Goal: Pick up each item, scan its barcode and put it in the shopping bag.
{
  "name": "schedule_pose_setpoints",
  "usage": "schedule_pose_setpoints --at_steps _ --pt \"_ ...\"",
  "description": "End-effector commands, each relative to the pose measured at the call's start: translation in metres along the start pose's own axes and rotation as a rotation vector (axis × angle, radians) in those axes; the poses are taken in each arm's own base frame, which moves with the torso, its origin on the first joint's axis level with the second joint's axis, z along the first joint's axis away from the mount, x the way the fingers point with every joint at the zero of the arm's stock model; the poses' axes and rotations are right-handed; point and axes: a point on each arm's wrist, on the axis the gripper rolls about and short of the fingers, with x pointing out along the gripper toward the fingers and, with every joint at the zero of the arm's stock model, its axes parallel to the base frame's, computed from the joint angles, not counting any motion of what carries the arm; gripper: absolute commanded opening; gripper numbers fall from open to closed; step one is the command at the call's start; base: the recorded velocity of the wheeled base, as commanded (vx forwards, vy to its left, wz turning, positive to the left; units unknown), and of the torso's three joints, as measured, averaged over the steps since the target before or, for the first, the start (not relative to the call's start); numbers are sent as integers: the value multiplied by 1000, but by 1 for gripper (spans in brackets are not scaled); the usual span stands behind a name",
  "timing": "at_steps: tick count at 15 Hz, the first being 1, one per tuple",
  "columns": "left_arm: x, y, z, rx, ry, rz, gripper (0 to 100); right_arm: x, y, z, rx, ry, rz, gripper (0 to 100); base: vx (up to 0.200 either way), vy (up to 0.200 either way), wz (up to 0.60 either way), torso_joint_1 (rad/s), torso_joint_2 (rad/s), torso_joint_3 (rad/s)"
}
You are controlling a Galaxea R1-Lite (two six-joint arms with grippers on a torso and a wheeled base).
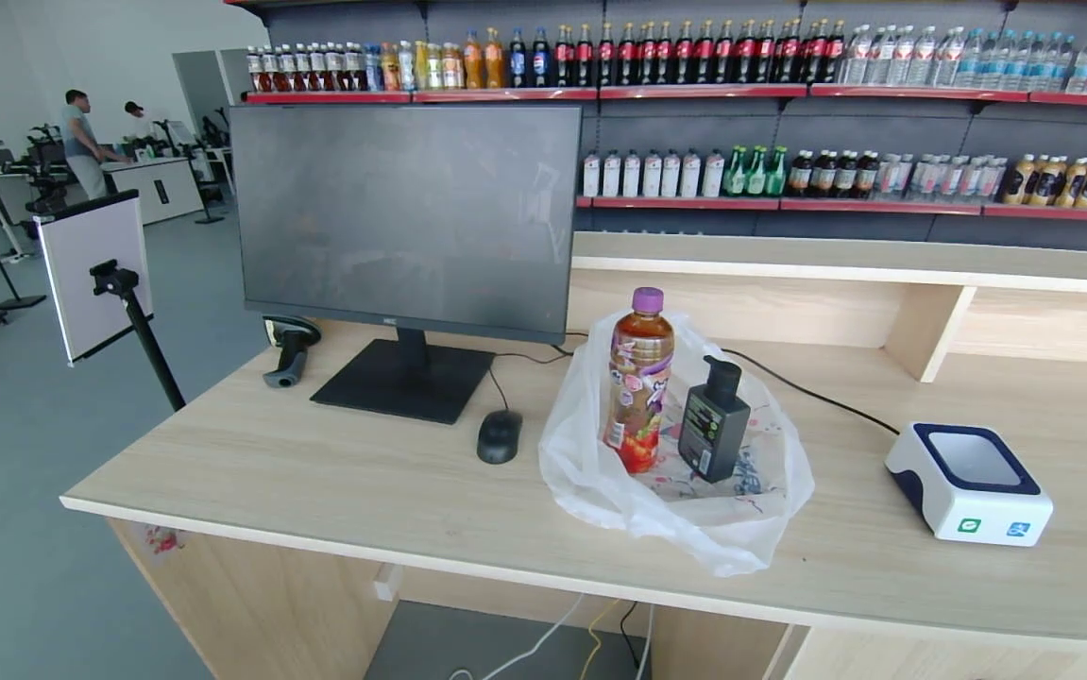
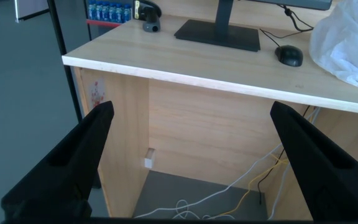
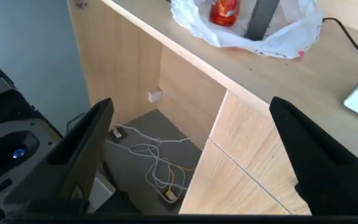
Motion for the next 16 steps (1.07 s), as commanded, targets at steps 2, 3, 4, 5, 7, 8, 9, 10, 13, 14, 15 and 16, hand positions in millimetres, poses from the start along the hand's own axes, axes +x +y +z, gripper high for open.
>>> schedule_pose_setpoints --at_steps 2,3,4,5,7,8,9,10,13,14,15,16 --pt "0 0 0 -1 1 0 100 -4 5 -1 -38 -69 161 100 0 0 0 0 0 0" --pt "0 0 0 -1 1 0 100 -3 6 -1 13 -53 75 100 0 0 0 0 0 0" --pt "0 0 0 -1 1 0 100 -2 8 0 42 -41 -25 100 0 0 0 0 0 0" --pt "0 0 0 -1 1 0 100 2 9 1 68 7 -125 100 0 0 0 0 0 0" --pt "0 0 0 -1 1 0 100 7 8 3 100 66 -202 100 0 0 0 0 0 0" --pt "0 0 0 -1 1 0 100 11 8 4 119 106 -329 100 0 0 0 0 0 0" --pt "0 0 0 -1 1 0 100 15 7 5 143 143 -398 100 0 0 0 0 0 0" --pt "0 0 0 -1 1 0 100 16 7 5 156 158 -439 100 0 0 0 0 0 0" --pt "0 0 0 -2 1 0 100 12 13 2 104 90 -514 100 0 0 0 0 0 0" --pt "0 0 0 -2 1 0 100 14 12 0 92 68 -518 100 0 0 0 0 0 0" --pt "0 0 0 -4 1 0 100 16 9 -2 69 29 -544 100 0 0 0 0 0 0" --pt "0 0 0 -4 1 0 100 16 8 -2 62 33 -613 100 0 0 0 0 0 0"
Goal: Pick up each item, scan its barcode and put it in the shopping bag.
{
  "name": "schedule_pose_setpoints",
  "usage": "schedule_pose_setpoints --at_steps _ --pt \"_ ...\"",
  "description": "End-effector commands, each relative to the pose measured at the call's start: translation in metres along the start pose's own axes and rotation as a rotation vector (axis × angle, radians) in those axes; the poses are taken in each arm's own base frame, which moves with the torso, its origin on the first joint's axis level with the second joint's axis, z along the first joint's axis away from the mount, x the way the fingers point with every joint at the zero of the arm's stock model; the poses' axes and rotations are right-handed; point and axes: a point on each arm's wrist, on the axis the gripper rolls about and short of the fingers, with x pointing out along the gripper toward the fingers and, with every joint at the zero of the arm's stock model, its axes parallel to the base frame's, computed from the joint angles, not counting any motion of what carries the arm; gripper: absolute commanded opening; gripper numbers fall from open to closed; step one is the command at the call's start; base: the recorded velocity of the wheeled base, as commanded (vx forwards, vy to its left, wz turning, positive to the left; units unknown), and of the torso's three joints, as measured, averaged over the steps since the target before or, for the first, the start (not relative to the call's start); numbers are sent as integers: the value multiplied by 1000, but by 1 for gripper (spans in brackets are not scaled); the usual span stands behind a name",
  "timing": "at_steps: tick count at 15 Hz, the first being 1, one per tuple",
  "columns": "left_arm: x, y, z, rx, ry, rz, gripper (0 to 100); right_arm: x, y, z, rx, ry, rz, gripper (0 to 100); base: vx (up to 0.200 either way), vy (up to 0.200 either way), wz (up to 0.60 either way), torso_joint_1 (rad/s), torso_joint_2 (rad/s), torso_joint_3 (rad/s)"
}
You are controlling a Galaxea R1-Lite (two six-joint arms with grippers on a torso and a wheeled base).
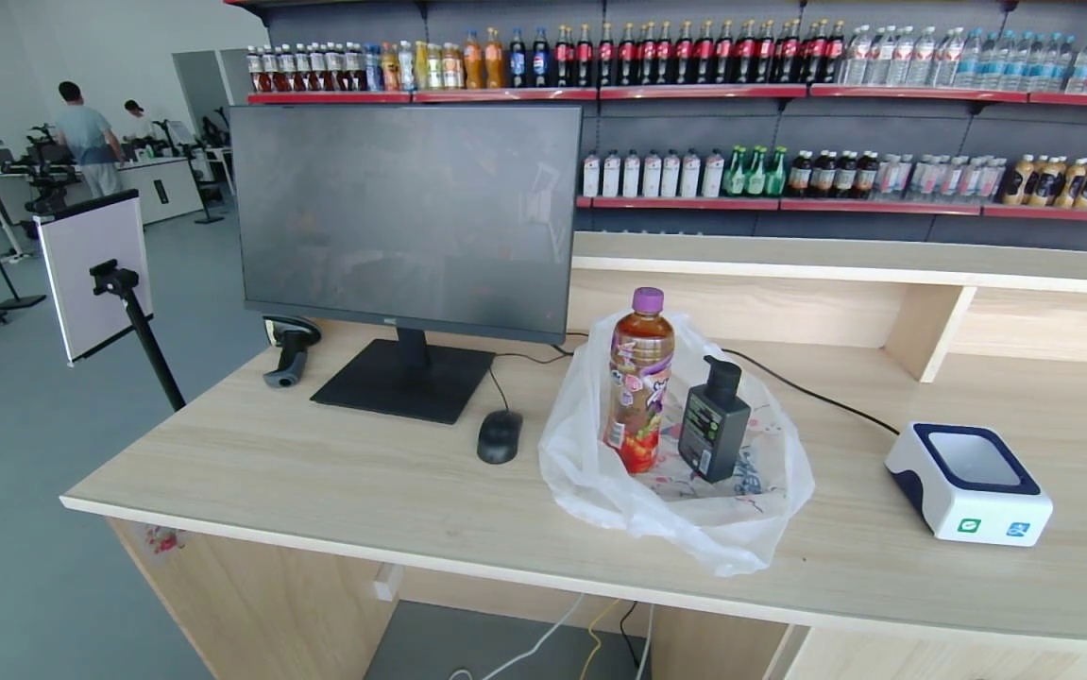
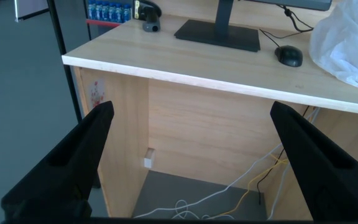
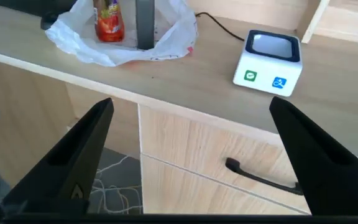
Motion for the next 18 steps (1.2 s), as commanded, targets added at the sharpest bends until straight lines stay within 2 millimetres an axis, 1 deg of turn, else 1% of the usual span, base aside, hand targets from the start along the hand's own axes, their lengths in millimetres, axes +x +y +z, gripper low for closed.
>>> schedule_pose_setpoints --at_steps 1,3,7,8,9,10,11,12,14,18 --pt "0 0 0 -1 1 1 100 2 -1 -8 -12 39 -91 100 0 0 0 0 0 0" --pt "0 0 0 -1 1 1 100 2 -2 -8 -16 41 -121 100 0 0 0 0 0 0" --pt "0 0 0 -1 1 1 100 2 -1 -8 -1 38 -91 100 0 0 0 0 0 0" --pt "0 0 0 -1 1 1 100 2 -2 -8 31 39 -116 100 0 0 0 0 0 0" --pt "0 0 0 -1 1 1 100 1 -2 -13 54 85 -155 100 0 0 0 0 0 0" --pt "0 0 0 -1 1 1 100 1 -2 -13 63 84 -157 100 0 0 0 0 0 0" --pt "0 0 0 -1 1 1 100 1 -2 -13 58 76 -147 100 0 0 0 0 0 0" --pt "0 0 0 -1 1 1 100 -3 -3 -14 61 17 -104 100 0 0 0 0 0 0" --pt "0 0 0 -1 1 1 100 -5 -2 -15 86 -2 -100 100 0 0 0 0 0 0" --pt "0 0 0 -2 1 1 100 -5 -3 -15 110 -3 -107 100 -200 0 0 2 1 4"
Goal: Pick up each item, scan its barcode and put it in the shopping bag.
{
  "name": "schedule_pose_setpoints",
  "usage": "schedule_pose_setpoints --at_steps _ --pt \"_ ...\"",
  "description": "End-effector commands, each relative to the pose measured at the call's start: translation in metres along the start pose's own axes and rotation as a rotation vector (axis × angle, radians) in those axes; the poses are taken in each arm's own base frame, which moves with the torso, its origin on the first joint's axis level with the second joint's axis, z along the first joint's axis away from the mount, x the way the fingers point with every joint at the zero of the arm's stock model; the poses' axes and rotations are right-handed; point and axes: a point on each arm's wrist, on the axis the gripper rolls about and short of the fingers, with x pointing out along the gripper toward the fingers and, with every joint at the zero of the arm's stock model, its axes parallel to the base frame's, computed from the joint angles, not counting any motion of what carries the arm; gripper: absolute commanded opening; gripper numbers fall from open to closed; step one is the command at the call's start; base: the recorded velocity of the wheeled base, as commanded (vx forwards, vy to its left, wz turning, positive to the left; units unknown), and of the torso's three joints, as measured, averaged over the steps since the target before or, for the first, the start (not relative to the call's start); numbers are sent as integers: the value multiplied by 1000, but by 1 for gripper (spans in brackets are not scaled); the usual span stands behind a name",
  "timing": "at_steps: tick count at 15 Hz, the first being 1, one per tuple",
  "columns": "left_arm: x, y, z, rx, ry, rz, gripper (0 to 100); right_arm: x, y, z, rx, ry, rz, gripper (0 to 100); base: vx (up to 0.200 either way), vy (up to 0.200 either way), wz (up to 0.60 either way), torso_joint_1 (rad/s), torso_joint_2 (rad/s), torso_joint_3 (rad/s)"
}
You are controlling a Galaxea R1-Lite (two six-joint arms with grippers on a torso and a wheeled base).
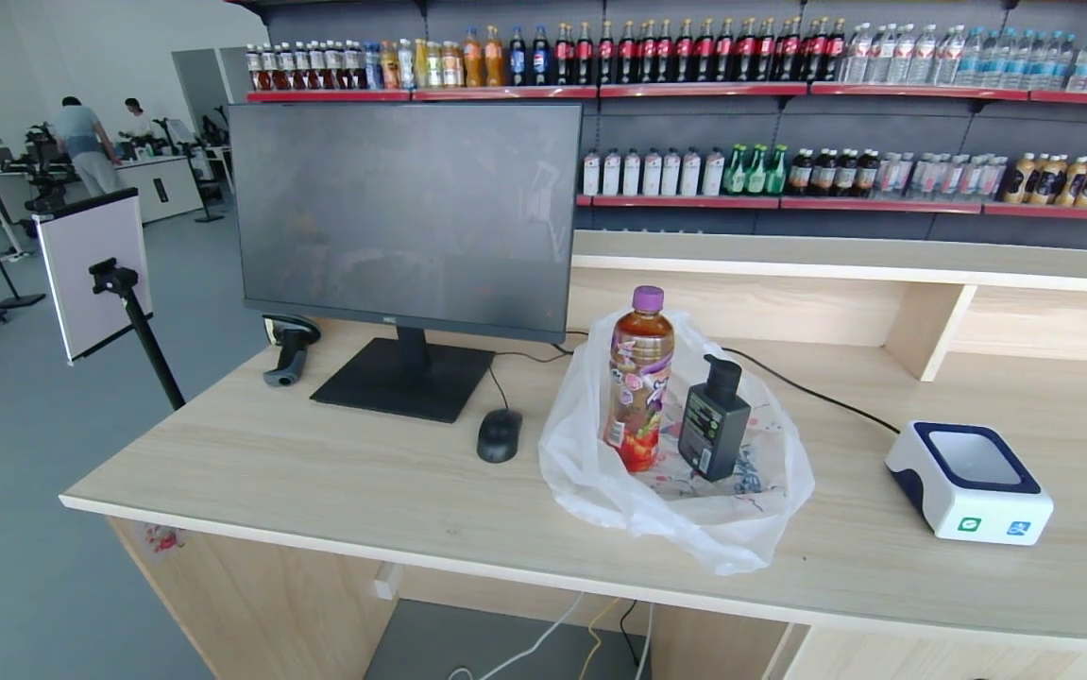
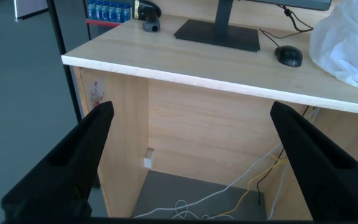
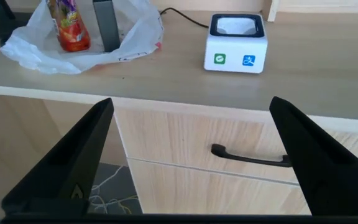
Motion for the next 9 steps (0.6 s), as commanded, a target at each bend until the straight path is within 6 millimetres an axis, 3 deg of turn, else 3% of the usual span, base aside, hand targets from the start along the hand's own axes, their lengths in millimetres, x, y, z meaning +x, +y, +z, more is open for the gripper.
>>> schedule_pose_setpoints --at_steps 1,2,5,9 --pt "0 0 0 -2 0 1 100 0 0 0 -7 -3 3 100 -200 0 0 41 2 -2" --pt "0 0 0 -2 0 1 100 0 0 0 -17 -3 3 100 -200 0 0 17 2 -2" --pt "0 0 0 1 0 1 100 0 0 0 -18 -3 3 100 0 0 0 0 0 0" --pt "0 0 0 -1 0 1 100 0 0 0 -21 -3 4 100 0 0 -600 3 -1 1"
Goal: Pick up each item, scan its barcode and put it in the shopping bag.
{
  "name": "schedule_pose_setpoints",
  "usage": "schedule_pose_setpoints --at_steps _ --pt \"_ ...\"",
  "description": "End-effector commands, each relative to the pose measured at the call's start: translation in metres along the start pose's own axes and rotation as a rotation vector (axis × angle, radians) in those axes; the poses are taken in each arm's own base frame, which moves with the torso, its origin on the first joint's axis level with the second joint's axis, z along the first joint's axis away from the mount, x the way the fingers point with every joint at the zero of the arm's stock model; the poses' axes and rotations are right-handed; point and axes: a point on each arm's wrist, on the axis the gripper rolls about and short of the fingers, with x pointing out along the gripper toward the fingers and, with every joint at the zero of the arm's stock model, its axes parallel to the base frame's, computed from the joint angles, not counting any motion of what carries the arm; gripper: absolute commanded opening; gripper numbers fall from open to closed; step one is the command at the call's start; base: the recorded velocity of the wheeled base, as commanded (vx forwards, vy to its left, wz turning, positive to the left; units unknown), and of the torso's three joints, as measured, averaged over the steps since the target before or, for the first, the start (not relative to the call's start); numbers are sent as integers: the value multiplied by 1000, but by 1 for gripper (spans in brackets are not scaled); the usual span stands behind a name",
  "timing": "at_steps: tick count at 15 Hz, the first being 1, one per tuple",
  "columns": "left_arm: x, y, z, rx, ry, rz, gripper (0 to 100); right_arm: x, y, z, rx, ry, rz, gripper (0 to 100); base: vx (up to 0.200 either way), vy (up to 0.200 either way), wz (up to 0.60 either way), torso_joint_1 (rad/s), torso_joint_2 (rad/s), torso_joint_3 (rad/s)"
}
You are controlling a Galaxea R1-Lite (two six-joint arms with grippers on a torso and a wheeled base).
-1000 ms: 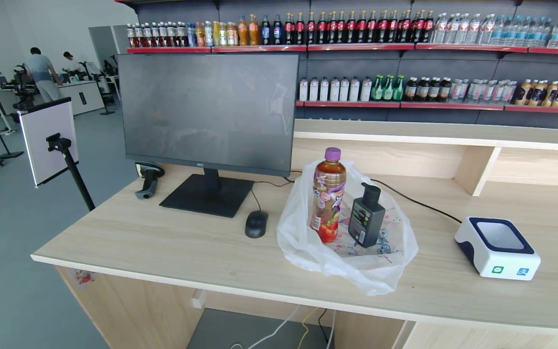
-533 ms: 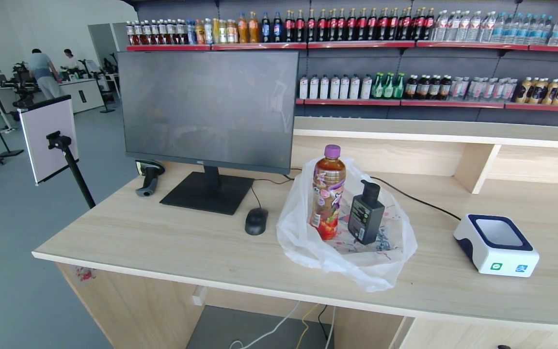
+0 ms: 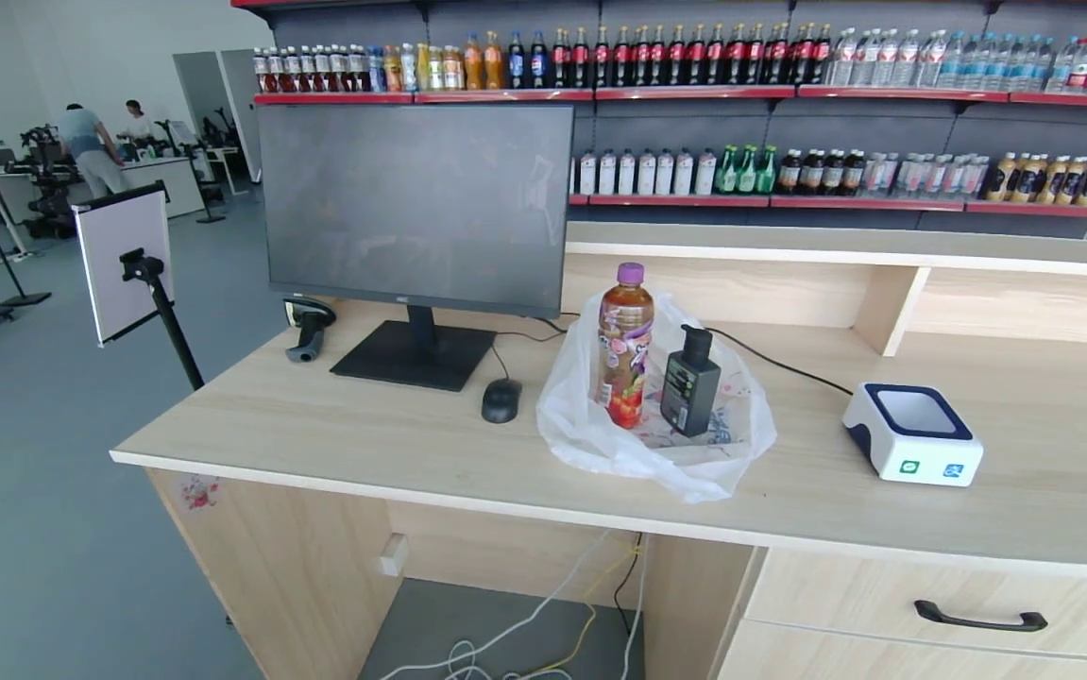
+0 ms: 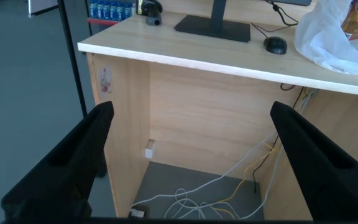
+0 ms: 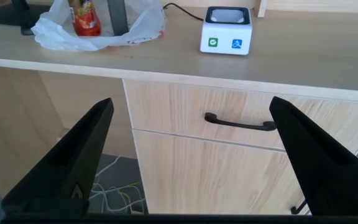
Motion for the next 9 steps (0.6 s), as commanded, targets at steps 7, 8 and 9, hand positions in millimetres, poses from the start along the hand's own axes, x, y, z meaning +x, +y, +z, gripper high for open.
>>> schedule_pose_setpoints --at_steps 7,8,9 --pt "0 0 0 2 1 1 100 0 0 0 3 0 -3 100 0 0 -171 2 1 -1" --pt "0 0 0 2 1 1 100 0 0 0 3 0 -3 100 0 0 0 0 0 0" --pt "0 0 0 2 1 1 100 0 0 0 4 0 -3 100 0 -200 0 2 2 -2"
